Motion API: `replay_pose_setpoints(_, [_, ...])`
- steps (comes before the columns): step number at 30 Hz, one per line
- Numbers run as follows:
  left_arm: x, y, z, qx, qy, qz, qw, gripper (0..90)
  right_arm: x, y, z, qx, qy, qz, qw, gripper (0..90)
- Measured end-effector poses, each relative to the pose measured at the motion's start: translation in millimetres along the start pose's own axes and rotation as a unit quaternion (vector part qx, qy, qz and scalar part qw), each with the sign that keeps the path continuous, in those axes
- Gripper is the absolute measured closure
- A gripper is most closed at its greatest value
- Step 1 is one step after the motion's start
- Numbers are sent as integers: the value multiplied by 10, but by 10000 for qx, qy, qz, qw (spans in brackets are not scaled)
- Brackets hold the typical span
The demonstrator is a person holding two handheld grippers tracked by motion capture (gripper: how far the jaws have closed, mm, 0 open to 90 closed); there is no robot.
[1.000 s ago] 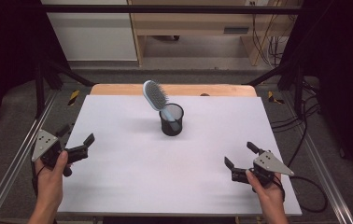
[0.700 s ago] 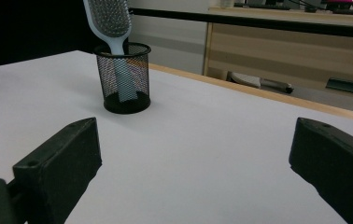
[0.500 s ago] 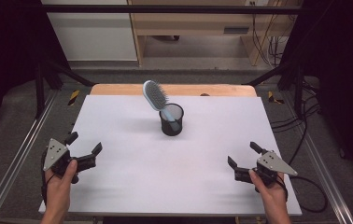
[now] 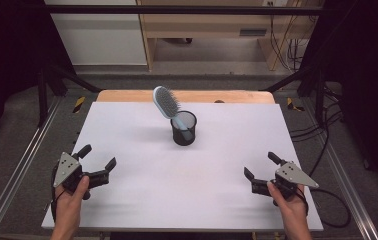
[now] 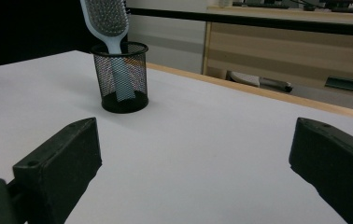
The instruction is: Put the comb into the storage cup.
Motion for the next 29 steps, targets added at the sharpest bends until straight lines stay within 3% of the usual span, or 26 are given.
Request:
replay_pose_setpoints(20, [-32,-228,64,2,20,310,9995,16,-80,50,38,-157,-31,-157,9997,25])
replay_pose_setpoints(25, [-19,-180,18,-13,-111,163,9998,15,-114,70,39,-138,-49,-187,9997,25])
replay_pose_setpoints(29, [4,-96,-34,146,-282,20,9995,15,-116,62,30,-125,-90,-153,9998,24])
Point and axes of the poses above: each handheld gripper's, and its own axes: x roughly backward along the jaws, z roughly out of its underside, y roughly to its left, the point moved 9 cm from there along -x, roughly forward along the jaws, and after that the axes turned 1 degree about -x, right-handed, at the moved point
